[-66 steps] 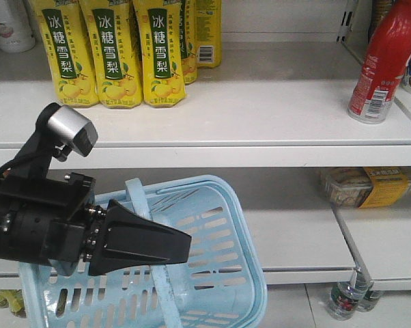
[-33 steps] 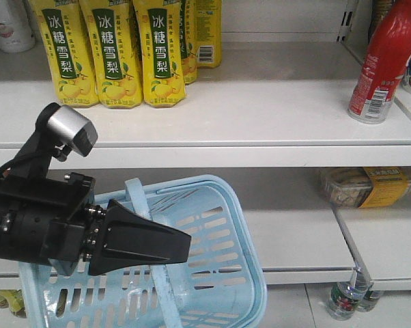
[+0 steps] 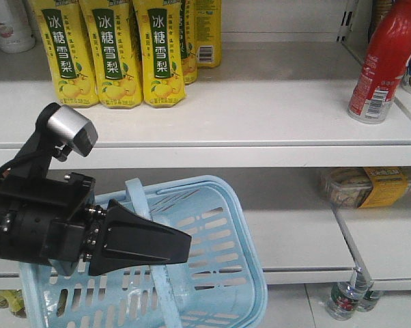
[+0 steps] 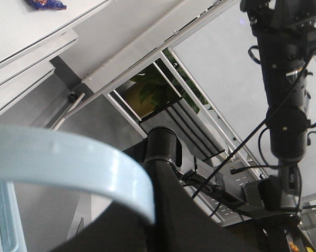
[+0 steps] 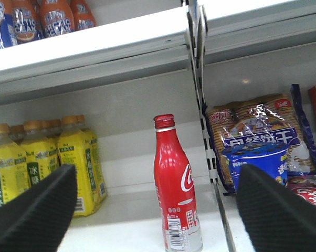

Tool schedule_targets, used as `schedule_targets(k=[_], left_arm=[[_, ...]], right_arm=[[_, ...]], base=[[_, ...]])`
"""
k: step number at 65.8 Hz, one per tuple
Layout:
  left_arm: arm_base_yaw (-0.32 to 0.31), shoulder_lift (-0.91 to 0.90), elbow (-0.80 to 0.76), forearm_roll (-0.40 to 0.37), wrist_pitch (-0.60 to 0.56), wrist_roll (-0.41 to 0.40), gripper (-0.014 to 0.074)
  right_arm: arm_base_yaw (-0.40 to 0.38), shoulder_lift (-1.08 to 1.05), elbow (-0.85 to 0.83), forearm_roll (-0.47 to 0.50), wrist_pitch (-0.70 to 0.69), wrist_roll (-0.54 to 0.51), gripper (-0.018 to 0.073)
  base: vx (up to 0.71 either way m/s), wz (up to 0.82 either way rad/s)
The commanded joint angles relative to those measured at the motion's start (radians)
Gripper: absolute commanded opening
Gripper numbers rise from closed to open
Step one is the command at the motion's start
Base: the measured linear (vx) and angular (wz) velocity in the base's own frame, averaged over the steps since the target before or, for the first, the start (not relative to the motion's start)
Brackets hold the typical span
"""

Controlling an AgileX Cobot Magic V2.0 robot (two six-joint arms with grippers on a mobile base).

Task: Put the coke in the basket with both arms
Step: 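Reach the right gripper to the red Coca-Cola bottle and grasp it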

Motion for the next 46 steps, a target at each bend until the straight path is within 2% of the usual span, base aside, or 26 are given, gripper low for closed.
schedule_targets(k=[1, 17, 32, 46], left_arm=[[-0.004, -0.026, -0.025, -0.091, 0.044, 0.01, -0.0006], [-0.004, -0.026, -0.025, -0.091, 0.044, 0.01, -0.0006], [-0.004, -0.026, -0.025, -0.091, 0.044, 0.01, -0.0006], [-0.004, -0.026, -0.025, -0.091, 0.044, 0.01, -0.0006]], right_arm=[[0.0, 0.089, -0.068, -0.026, -0.078, -0.029, 0.0638], [0.0, 0.335, -0.247, -0.097, -0.077, -0.046, 0.0589], [0.0, 0.55, -0.373, -0.176, -0.078, -0.046, 0.0587], [0.0, 0.69, -0.464, -0.187, -0.08, -0.044, 0.0587]], base=[[0.0, 0.0], [0.0, 0.0], [0.0, 0.0], [0.0, 0.0]])
